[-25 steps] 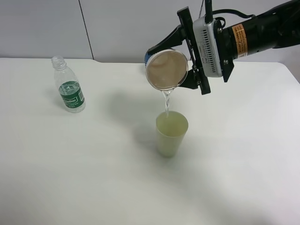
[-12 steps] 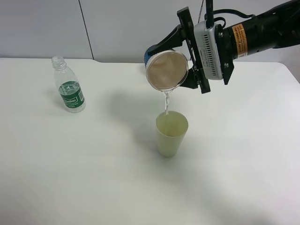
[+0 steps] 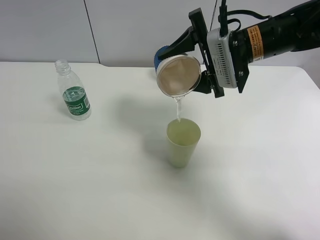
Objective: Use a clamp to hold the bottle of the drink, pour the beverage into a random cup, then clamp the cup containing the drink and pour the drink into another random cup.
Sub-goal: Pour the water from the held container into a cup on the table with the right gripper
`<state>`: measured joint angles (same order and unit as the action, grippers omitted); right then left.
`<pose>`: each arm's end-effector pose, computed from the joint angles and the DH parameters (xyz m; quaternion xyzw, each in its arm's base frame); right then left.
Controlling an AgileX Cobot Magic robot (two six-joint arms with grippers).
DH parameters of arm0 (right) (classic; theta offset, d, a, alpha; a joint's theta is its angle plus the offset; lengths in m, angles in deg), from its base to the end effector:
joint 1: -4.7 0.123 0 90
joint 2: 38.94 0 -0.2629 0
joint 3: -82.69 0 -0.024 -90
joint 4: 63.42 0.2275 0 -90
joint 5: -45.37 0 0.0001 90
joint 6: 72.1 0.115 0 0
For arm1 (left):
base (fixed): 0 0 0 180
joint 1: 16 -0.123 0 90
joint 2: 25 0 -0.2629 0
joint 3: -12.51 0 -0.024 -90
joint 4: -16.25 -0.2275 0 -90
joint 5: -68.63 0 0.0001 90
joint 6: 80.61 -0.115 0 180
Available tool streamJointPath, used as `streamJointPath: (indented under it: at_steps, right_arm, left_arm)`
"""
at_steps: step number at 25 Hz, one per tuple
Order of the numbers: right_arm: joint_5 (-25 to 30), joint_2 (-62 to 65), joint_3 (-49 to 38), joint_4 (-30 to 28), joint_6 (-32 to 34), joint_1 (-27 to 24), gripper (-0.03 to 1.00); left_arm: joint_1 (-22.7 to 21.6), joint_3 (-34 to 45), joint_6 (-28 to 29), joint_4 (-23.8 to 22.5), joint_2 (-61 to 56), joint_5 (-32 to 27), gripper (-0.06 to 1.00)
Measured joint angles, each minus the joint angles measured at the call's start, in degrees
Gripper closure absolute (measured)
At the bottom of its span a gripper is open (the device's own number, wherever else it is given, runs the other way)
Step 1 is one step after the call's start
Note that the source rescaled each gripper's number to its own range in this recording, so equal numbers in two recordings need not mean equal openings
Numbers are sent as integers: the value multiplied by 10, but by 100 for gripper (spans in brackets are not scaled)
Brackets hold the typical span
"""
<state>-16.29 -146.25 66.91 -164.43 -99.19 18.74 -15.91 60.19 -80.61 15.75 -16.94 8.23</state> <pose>0.2836 0.1733 0.2239 -0.8360 0.0333 -0.0304 0.5469 0.0174 0.0008 0.2570 0.0005 0.8487 0.0039 0.5289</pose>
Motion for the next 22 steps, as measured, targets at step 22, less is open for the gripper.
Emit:
streamJointPath:
  at_steps: [22]
  right_arm:
    - [3, 0, 0, 4, -97, 0, 97]
  left_arm:
    - [0, 0, 0, 0, 0, 0, -6]
